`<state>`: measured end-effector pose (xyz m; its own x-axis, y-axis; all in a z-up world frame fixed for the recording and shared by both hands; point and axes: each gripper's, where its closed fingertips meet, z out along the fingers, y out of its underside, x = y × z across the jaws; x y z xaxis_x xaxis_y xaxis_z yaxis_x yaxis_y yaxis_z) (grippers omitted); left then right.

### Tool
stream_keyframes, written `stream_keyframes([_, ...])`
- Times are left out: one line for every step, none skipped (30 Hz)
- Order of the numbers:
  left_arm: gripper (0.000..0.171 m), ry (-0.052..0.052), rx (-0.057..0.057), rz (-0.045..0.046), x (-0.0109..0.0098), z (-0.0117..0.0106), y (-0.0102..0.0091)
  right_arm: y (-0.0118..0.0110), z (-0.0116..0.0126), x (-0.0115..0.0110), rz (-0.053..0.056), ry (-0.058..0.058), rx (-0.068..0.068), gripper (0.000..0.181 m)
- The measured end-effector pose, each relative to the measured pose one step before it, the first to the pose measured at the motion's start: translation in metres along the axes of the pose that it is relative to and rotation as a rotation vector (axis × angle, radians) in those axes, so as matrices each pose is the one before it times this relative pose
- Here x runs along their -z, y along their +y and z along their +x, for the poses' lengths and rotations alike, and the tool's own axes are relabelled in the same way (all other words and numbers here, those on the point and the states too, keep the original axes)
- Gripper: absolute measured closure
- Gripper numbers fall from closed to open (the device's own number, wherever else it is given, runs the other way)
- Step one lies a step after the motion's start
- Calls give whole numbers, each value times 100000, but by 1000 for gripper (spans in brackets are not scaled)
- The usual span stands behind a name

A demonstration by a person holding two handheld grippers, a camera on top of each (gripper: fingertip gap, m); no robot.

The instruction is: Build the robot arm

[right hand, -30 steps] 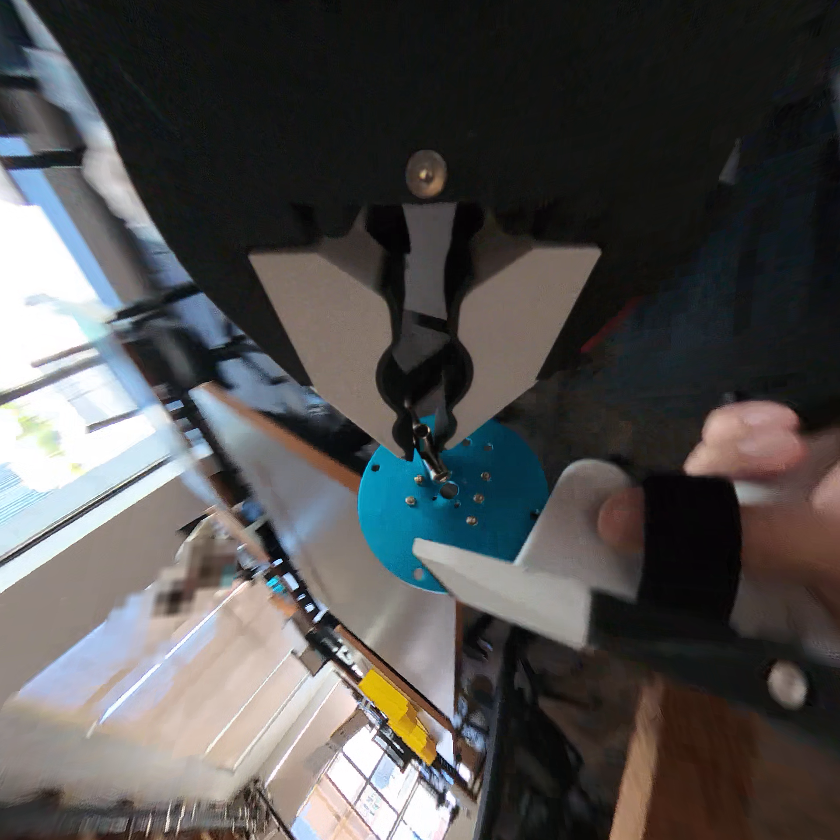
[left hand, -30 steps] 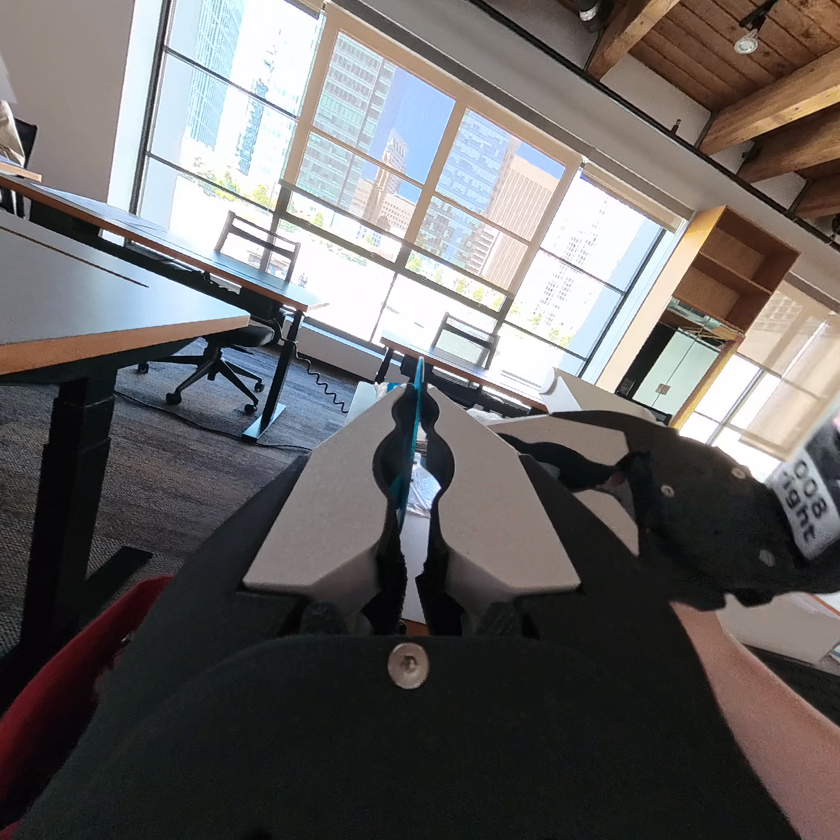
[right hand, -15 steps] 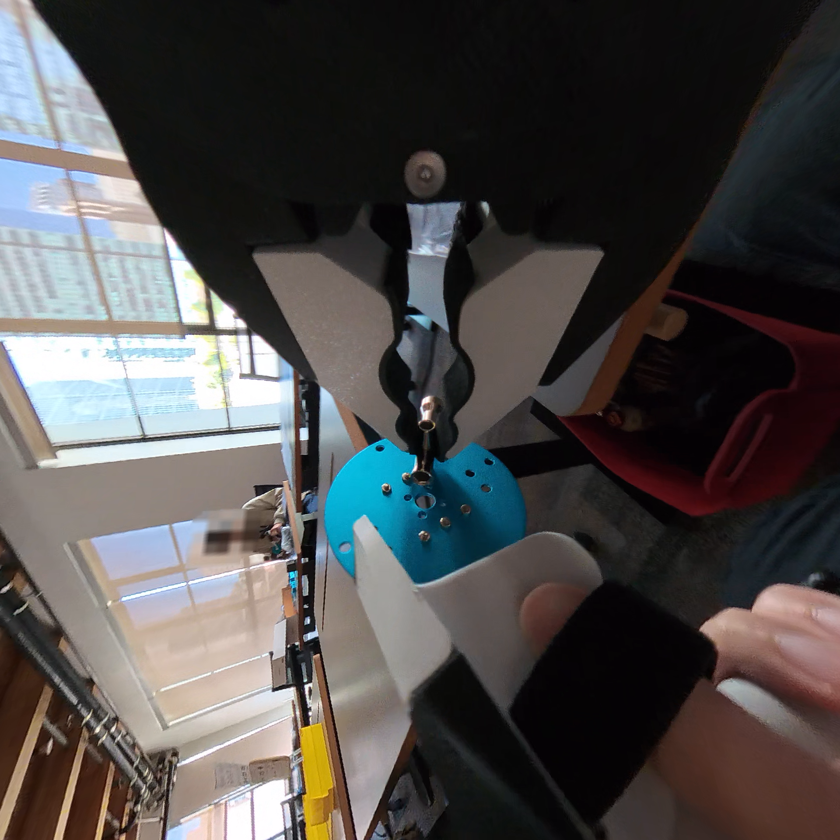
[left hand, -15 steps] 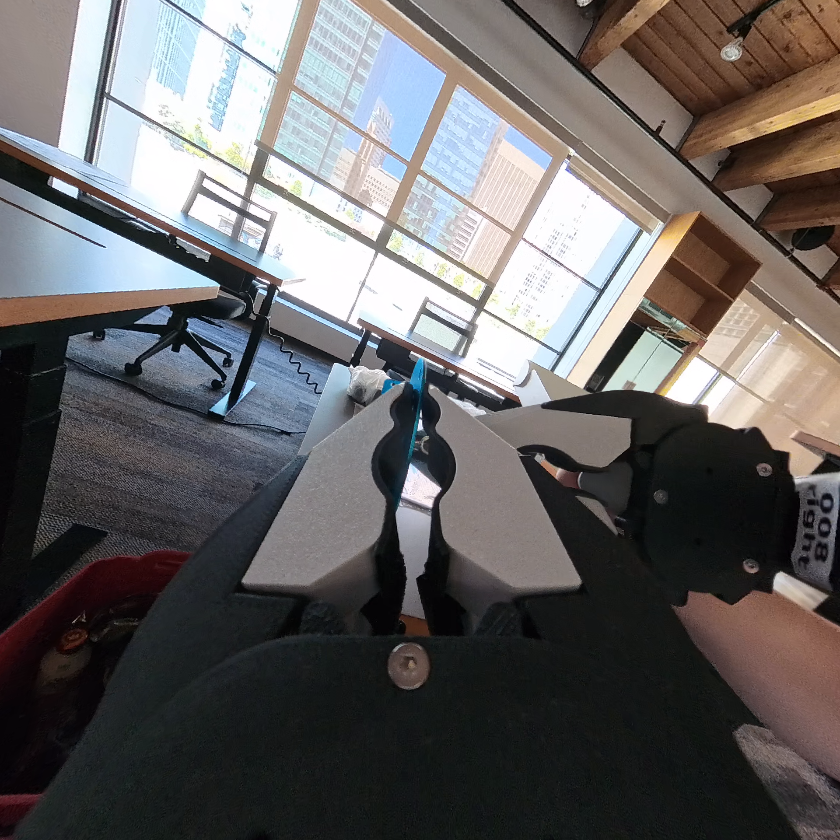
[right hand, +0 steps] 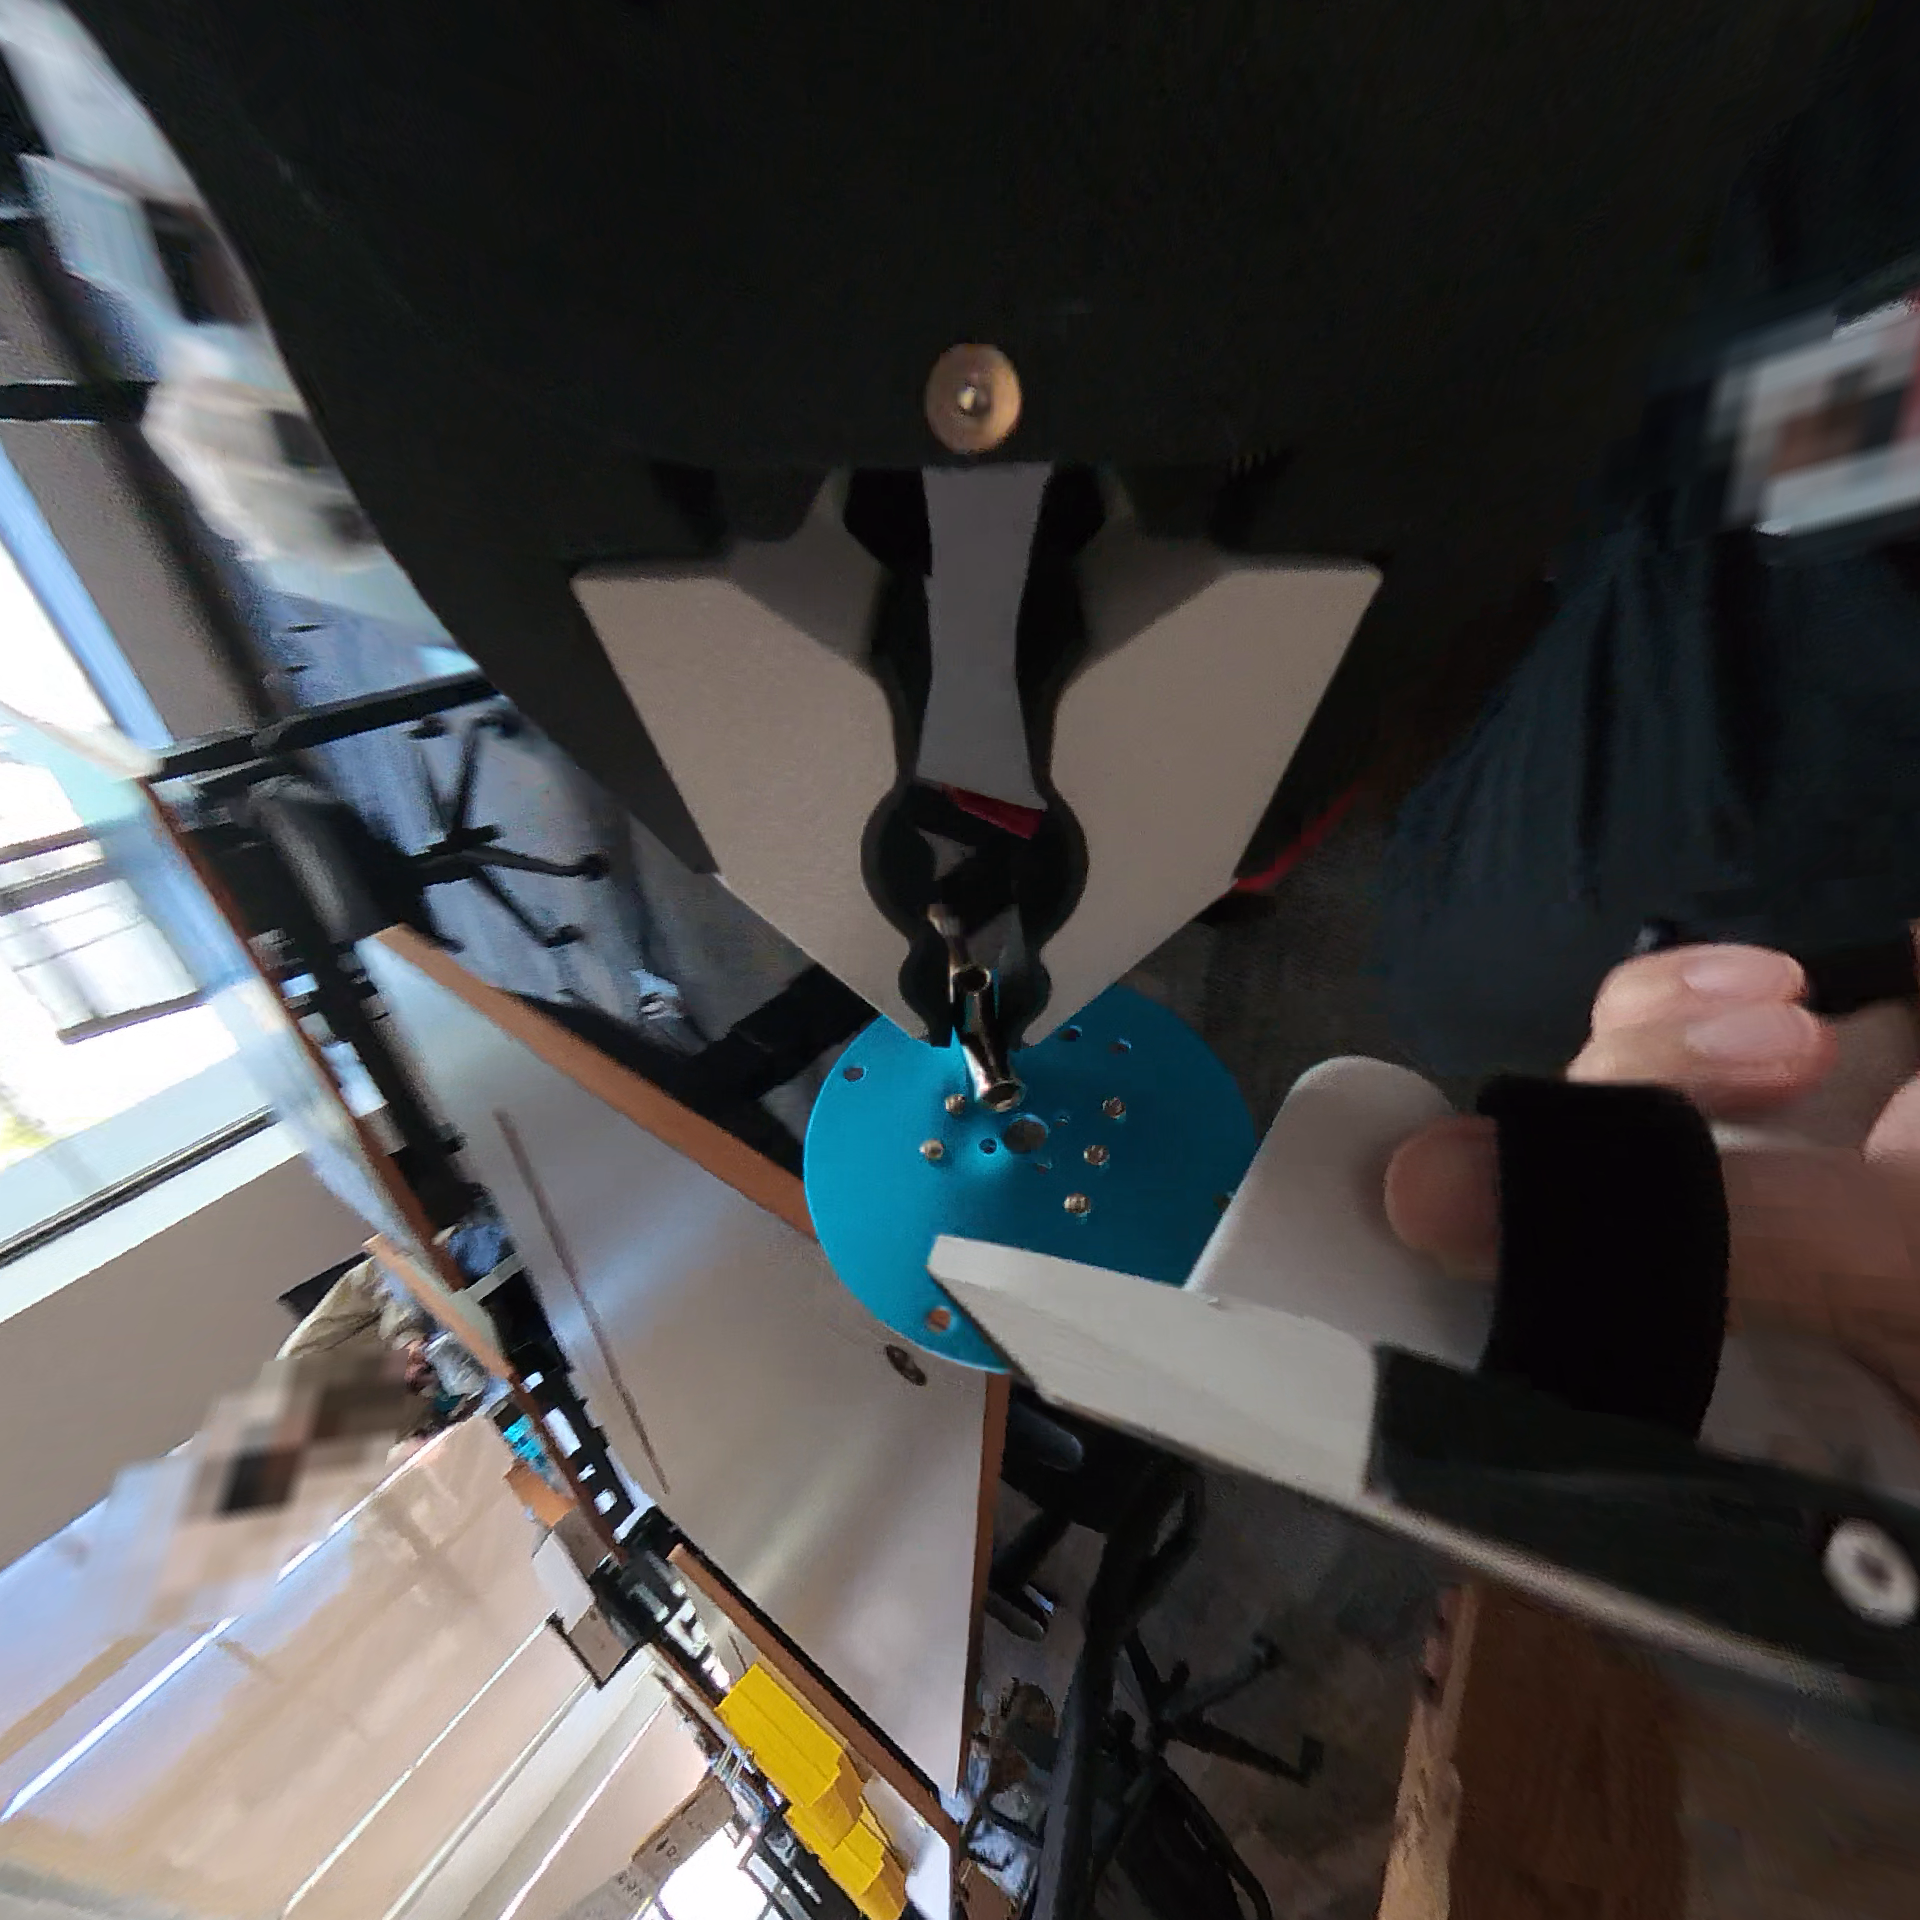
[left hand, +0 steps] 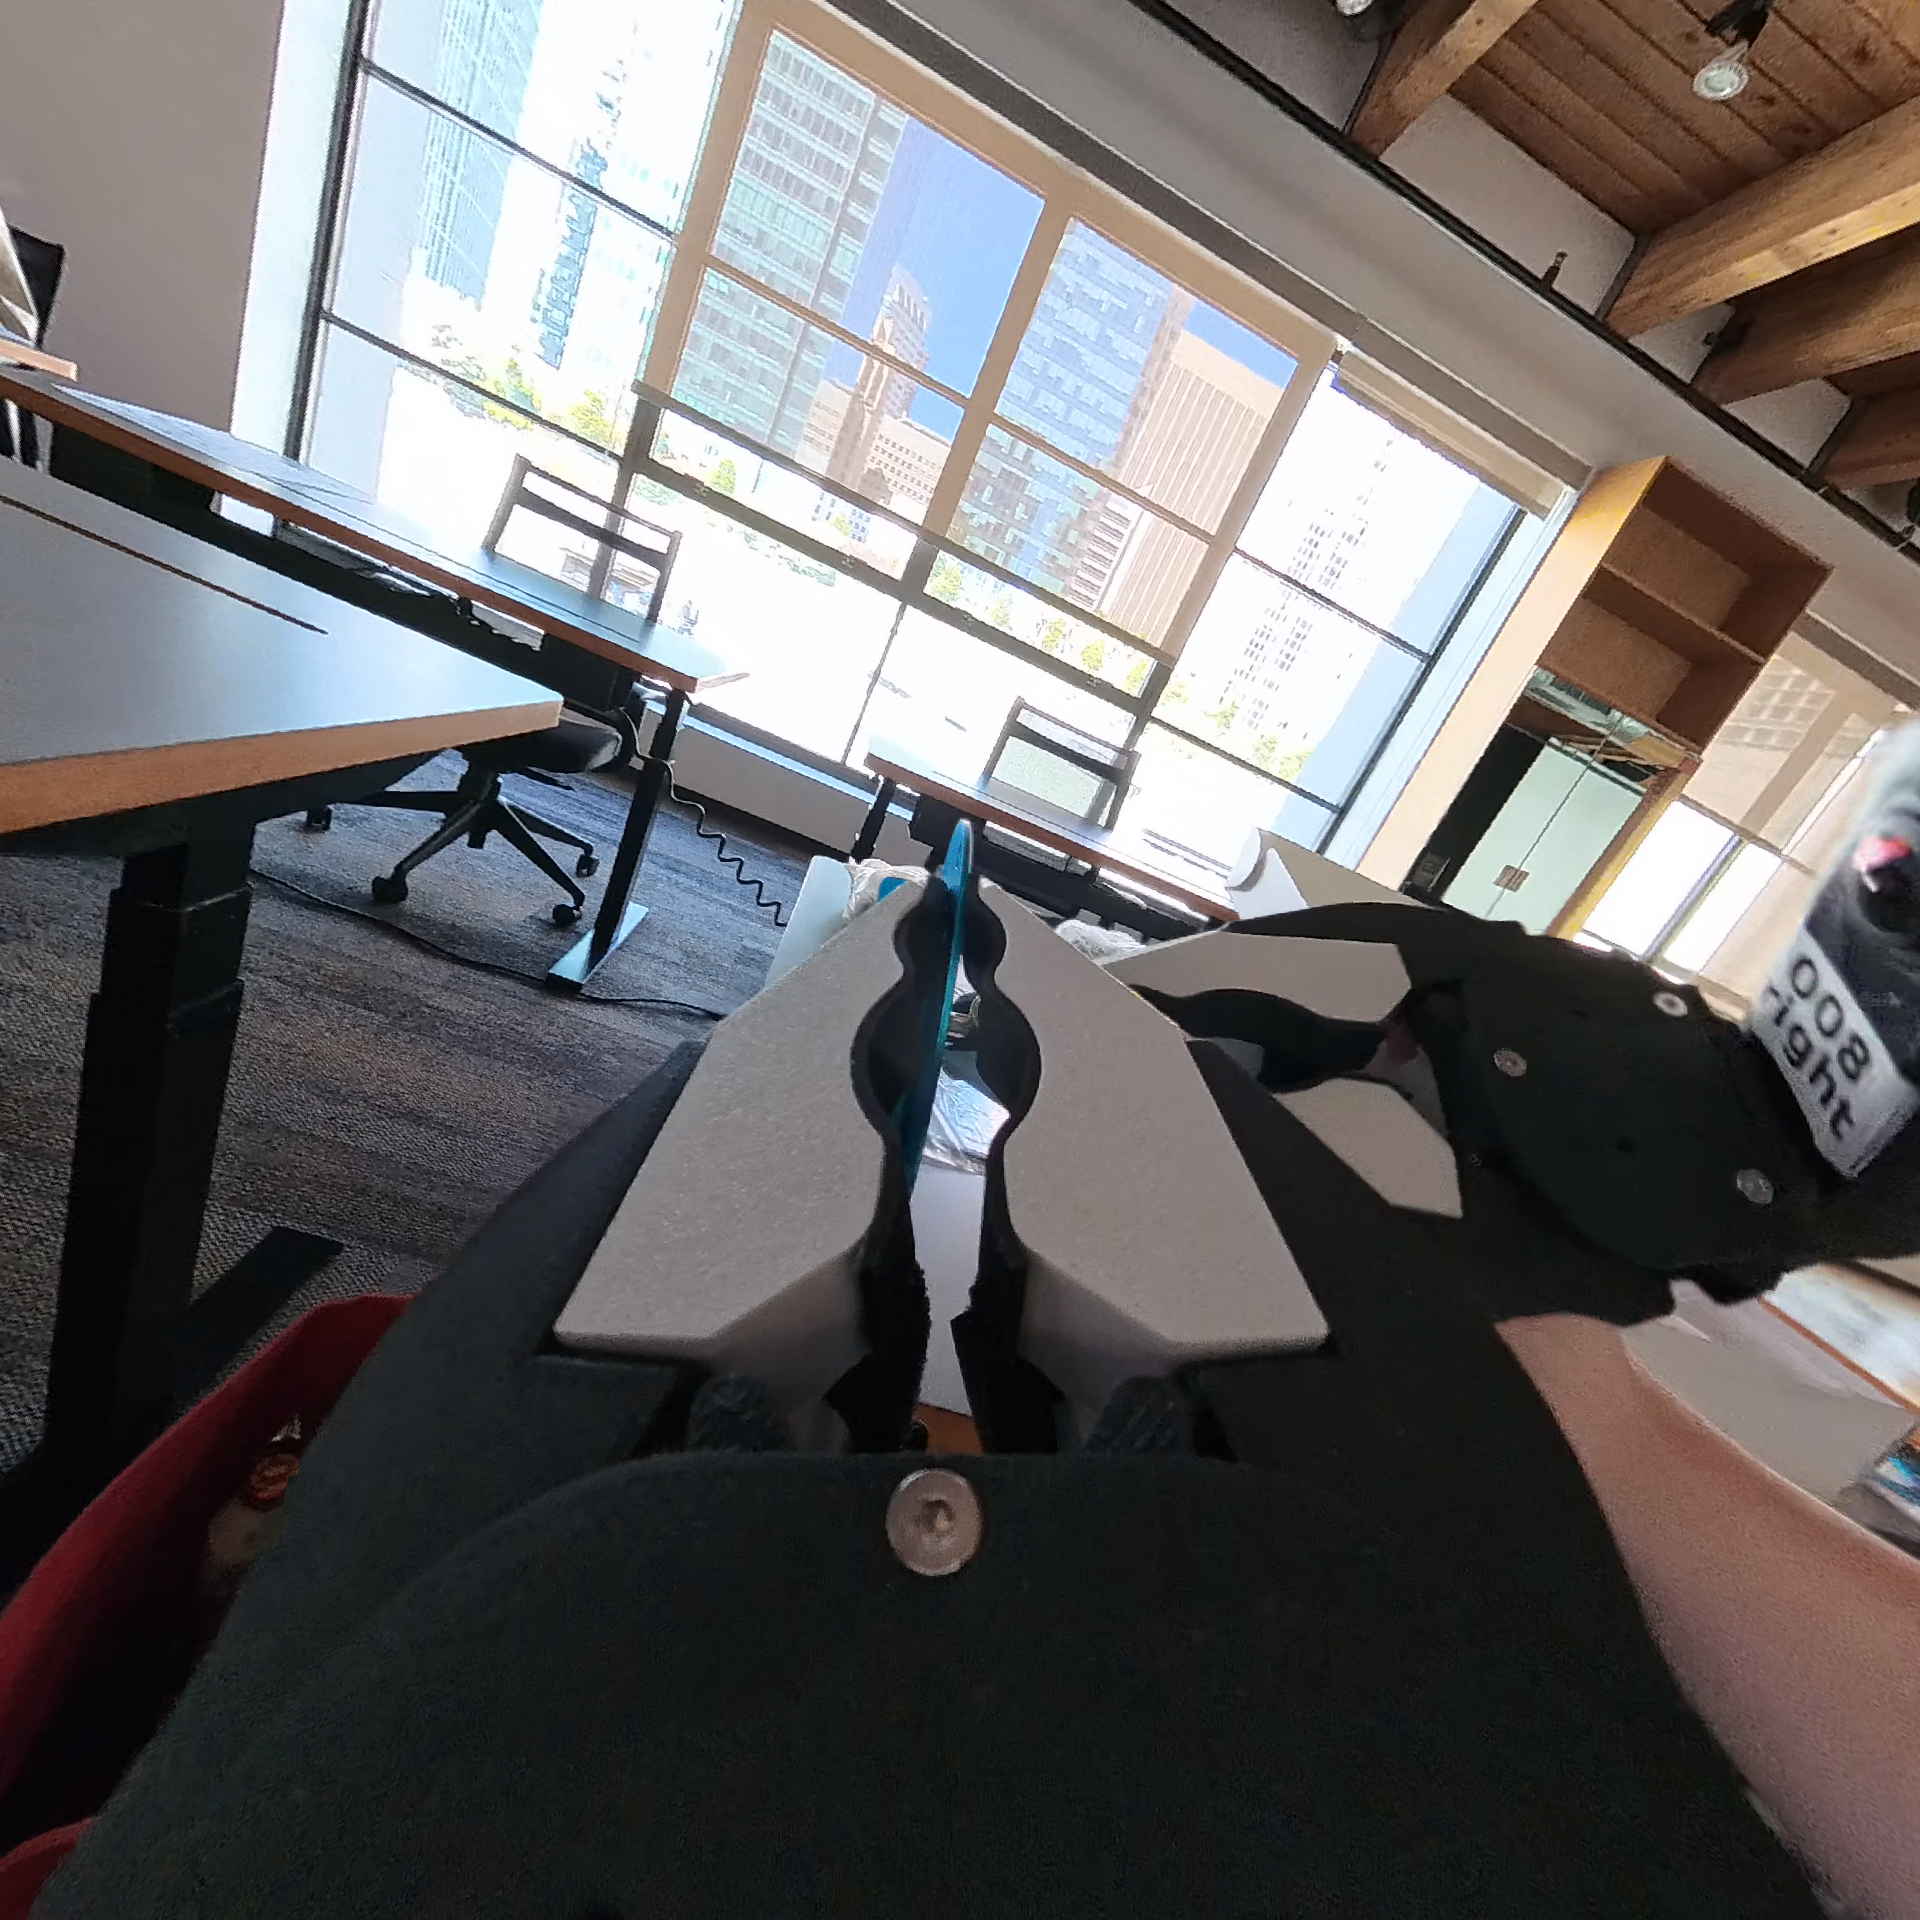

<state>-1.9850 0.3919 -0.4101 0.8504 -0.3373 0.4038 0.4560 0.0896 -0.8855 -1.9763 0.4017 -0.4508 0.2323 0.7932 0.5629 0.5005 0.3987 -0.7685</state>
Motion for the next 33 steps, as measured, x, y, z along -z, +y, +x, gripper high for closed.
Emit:
stream_keyframes([171, -763, -1120, 527, -17, -41, -3, 47, -2, -128, 1295, -2727, -9710, 171])
stream_keyframes([171, -467, -956, 215, -31, -58, 63, 108, -13, -123, 901, -2174, -8332, 171])
stream_keyframes([171, -256, -602, 418, 5, -84, 42, 60, -24, -86, 1369, -1324, -6451, 170])
stream_keyframes([171, -409, -376, 408, 35, -118, 23, 40, -100, -75, 1678, -1300, -6646, 170])
stream_keyframes([171, -504, -1093, 143, 47, -132, 49, 70, -132, -98, 1350, -1852, -5983, 169])
stream_keyframes([171, -541, -1304, 28, 22, -82, 69, 98, -52, -98, 1397, -1309, -4614, 169])
stream_keyframes([171, -749, -879, 207, 13, -89, 39, 77, -57, -121, 1478, -1438, -6000, 169])
stream_keyframes([171, -544, -847, 367, 21, -63, -13, -12, -66, -86, 1793, -1750, -5064, 169])
stream_keyframes([171, -297, -490, -168, -18, -43, 33, 13, -27, -57, 984, -1235, -3018, 168])
stream_keyframes([171, 76, 425, -505, -84, -25, 54, 11, 76, -43, 73, 233, 626, 168])
stream_keyframes([171, 378, 1600, -99, -58, -16, -19, -120, 84, 20, 19, 1956, 6019, 169])
stream_keyframes([171, 659, 1813, -149, -52, 9, -72, -193, 89, 71, 133, 3547, 10235, 170])
stream_keyframes([171, 259, 911, -896, -110, -18, 41, 11, 129, 32, -2256, 4405, 9274, 171])
stream_keyframes([171, 109, -23, -72, -42, -16, -25, -6, 71, 3, -2095, 3817, 7319, 172])
stream_keyframes([171, -16, -46, 507, 28, -13, -90, -89, 0, 9, -265, 1281, 506, 172])
stream_keyframes([171, -535, -544, -36, 36, -50, 12, 37, -91, -71, 398, -2924, -8506, 171])
stream_keyframes([171, -654, -1483, -350, 3, -32, 122, 186, -105, -92, 471, -5607, -13604, 169])
stream_keyframes([171, -369, -1234, -436, -36, -5, 197, 194, -12, -76, 1226, -5886, -13799, 169])
stream_keyframes([171, -157, 47, -737, -92, -37, 262, 242, 72, -68, 1319, -4026, -11042, 168])
stream_keyframes([171, -1, 359, -643, -95, -80, 245, 175, 58, -32, 1639, -2883, -7595, 169])
stream_keyframes([171, 290, 254, -815, -145, -127, 260, 159, 103, 26, 874, -1285, -2904, 168])
stream_keyframes([171, 45, 575, -995, -158, -227, 286, 179, 184, 59, -431, 542, 2143, 169])
stream_keyframes([171, 450, 1309, -635, -139, -199, 234, 75, 84, 154, -1058, 873, 6778, 170])
stream_keyframes([171, 939, 1757, -1050, -159, -114, 257, 83, 119, 233, -1806, 1722, 10133, 170])
stream_keyframes([171, 931, 1464, -1284, -204, -98, 322, 147, 222, 295, -2838, 2983, 11549, 171])
stream_keyframes([171, 1265, 1219, -1167, -241, -3, 391, 211, 207, 276, -3661, 3021, 9700, 172])
stream_keyframes([171, 1510, 1562, -1161, -249, 79, 409, 414, 166, 201, -4808, 1874, 7361, 172])
stream_keyframes([171, 1224, 1853, -863, -238, 48, 386, 369, 152, 180, -3302, 586, 4730, 173])
stream_keyframes([171, 791, 1716, -461, -201, -6, 302, 238, 121, 145, -814, -840, 1190, 173])
stream_keyframes([171, -43, 136, -1085, -213, -64, 361, 380, 33, 16, -748, -1852, 301, 173])
stream_keyframes([171, -889, -2176, -1574, -280, -85, 451, 613, 128, -63, -2012, -1072, 2501, 173])
stream_keyframes([171, -2513, -5277, -1458, -270, -217, 433, 626, 605, -29, -2096, 2486, 2848, 174])
stream_keyframes([171, -1405, -7018, -1741, -253, -48, 399, 552, 632, -10, -1751, 3361, 5145, 174])
